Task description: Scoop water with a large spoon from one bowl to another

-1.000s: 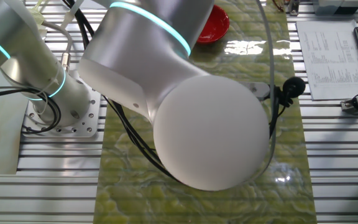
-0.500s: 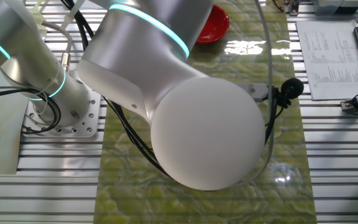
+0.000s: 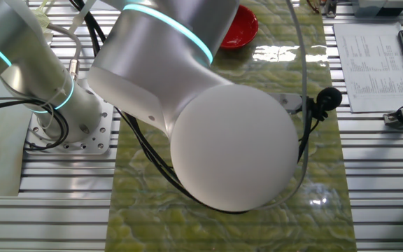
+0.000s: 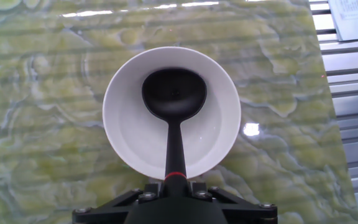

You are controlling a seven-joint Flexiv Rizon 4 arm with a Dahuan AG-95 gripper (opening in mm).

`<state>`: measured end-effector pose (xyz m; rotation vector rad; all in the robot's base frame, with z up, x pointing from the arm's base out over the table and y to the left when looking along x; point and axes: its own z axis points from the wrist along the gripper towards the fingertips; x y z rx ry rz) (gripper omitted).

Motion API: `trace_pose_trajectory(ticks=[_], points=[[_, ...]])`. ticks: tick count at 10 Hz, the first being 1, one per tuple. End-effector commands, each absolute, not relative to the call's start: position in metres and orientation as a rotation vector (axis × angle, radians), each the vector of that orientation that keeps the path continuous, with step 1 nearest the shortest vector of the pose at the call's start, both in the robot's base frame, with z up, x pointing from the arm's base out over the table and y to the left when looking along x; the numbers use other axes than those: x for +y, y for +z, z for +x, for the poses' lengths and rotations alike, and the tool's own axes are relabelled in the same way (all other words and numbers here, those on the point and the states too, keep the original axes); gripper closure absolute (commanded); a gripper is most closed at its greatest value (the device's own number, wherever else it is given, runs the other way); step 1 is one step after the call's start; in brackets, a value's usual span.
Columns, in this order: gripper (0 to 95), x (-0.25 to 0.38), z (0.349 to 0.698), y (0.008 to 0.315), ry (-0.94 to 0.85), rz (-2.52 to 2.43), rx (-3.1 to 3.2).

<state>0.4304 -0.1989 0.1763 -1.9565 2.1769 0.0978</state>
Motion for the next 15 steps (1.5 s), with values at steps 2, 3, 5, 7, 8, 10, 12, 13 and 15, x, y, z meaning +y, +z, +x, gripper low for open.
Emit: trace_pose_trajectory(ticks=[2, 3, 5, 7, 8, 10, 12, 13, 15], points=[[57.0, -0.1989, 0.4303, 0.1761, 0.094, -1.962, 2.175], [57.0, -0.1989, 0.4304, 0.1759, 0.094, -1.964, 2.173], [57.0, -0.1988, 0.4305, 0.1758, 0.096, -1.961, 2.177], [57.0, -0.1982, 0.4307, 0.1755, 0.092, -1.961, 2.182], [57.0, -0.198, 0.4308, 0.1754, 0.091, -1.96, 2.183], [57.0, -0.197, 0.4317, 0.1753, 0.092, -1.957, 2.186], [57.0, -0.1966, 0.4323, 0.1757, 0.088, -1.956, 2.196], [57.0, -0.1966, 0.4325, 0.1758, 0.086, -1.956, 2.199], [57.0, -0.1961, 0.4338, 0.1766, 0.088, -1.94, 2.216]])
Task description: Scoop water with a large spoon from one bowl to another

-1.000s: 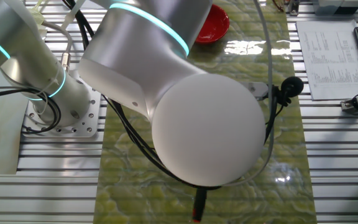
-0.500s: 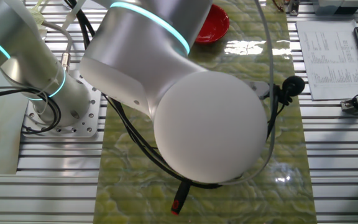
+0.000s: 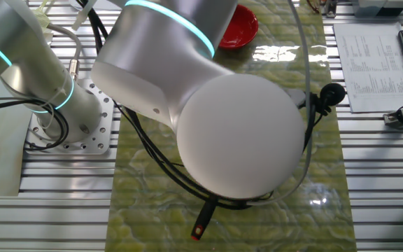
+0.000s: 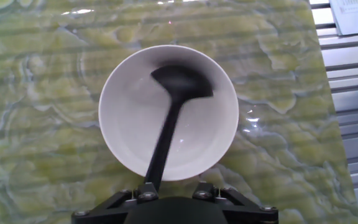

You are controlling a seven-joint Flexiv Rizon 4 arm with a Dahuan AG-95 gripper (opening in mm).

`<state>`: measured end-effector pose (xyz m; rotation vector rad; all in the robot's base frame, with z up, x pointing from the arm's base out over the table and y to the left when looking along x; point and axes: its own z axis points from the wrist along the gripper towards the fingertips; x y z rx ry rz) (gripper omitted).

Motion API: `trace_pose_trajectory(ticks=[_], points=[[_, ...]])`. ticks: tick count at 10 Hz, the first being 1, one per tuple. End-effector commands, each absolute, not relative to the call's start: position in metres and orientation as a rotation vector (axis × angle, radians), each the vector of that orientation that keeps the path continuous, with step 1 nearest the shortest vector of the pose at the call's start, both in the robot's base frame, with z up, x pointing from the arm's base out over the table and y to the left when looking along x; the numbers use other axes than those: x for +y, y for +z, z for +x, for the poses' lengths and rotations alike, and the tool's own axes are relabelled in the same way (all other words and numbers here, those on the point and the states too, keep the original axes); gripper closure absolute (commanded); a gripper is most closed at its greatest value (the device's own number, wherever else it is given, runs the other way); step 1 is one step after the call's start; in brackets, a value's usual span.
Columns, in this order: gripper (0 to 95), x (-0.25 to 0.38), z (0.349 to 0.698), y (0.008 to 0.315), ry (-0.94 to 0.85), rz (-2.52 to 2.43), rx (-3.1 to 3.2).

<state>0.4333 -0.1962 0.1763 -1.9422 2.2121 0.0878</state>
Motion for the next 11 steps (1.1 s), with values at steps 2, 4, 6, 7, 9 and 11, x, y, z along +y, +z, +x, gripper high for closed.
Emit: trace_pose_trajectory(ticks=[2, 4, 6, 7, 9, 11], points=[[57.0, -0.193, 0.442, 0.184, 0.064, -1.945, 2.254], [57.0, -0.188, 0.451, 0.191, 0.051, -1.947, 2.292], [57.0, -0.185, 0.458, 0.197, 0.06, -1.941, 2.329], [57.0, -0.183, 0.46, 0.203, 0.056, -1.921, 2.38], [76.0, -0.178, 0.463, 0.213, 0.015, -1.893, 2.459], [76.0, -0.174, 0.466, 0.225, 0.013, -1.831, 2.528]])
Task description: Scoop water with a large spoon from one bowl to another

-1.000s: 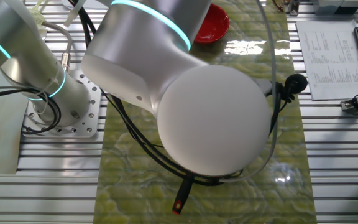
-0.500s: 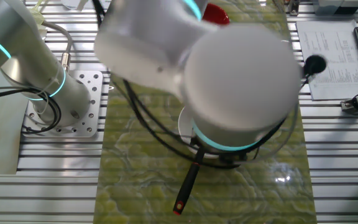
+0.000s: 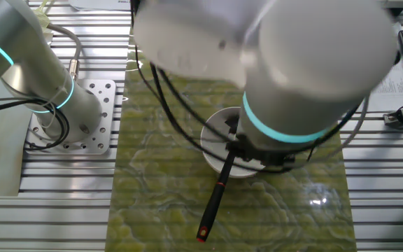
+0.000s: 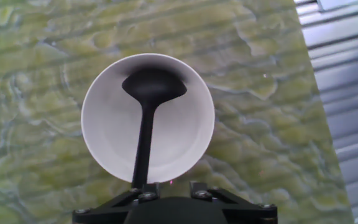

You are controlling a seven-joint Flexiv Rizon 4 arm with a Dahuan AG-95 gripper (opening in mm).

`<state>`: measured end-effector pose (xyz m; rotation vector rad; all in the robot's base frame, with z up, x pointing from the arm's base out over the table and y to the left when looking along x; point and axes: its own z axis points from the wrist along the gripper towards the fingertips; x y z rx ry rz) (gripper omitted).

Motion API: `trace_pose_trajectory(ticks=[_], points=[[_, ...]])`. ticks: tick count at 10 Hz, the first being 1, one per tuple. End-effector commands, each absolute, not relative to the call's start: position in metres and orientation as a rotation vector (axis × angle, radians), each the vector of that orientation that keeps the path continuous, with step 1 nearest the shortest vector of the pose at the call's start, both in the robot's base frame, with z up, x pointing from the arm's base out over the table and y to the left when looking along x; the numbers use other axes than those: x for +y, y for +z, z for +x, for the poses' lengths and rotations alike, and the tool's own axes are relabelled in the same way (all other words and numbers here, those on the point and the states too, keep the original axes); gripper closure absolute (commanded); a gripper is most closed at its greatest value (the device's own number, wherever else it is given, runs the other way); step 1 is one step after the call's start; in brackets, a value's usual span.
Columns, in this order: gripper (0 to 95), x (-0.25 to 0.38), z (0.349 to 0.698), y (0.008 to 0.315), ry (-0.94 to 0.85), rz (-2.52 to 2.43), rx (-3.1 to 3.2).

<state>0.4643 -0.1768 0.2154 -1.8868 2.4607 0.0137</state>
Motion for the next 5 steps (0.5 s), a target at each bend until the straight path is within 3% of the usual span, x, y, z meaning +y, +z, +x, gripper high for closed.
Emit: trace_pose_trajectory(ticks=[1, 5], points=[[95.0, -0.171, 0.467, 0.232, -0.001, -1.798, 2.566], [95.0, -0.156, 0.477, 0.255, -0.021, -1.529, 2.758]])
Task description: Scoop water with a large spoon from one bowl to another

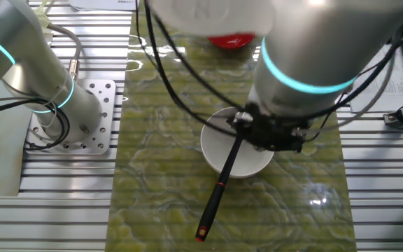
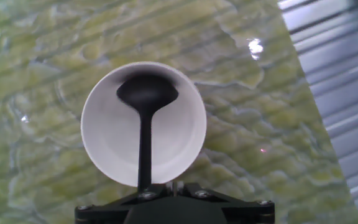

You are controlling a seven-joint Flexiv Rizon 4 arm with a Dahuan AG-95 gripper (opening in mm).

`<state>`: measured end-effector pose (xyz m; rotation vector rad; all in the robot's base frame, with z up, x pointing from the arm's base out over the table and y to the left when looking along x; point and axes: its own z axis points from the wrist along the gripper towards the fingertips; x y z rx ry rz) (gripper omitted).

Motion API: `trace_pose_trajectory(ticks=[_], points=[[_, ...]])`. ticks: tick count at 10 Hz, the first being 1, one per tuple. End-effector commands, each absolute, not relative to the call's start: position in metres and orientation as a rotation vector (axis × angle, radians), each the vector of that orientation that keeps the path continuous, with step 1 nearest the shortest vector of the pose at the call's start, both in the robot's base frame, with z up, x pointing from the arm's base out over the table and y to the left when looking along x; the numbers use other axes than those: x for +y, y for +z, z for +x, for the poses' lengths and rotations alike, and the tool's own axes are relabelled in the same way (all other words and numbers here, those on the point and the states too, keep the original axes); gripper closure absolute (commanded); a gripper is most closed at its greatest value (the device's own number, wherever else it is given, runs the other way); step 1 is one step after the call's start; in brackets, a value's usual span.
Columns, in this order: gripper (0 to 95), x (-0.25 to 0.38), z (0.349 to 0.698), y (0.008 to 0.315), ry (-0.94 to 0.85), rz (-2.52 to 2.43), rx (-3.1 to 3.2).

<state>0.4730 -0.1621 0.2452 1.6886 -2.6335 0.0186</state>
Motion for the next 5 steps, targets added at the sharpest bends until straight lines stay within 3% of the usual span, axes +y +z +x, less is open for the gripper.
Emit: trace_pose_trajectory(ticks=[1, 5], points=[[95.0, -0.151, 0.481, 0.259, 0.022, 1.401, -2.801], [95.0, -0.136, 0.499, 0.263, -0.03, 0.96, -2.997]])
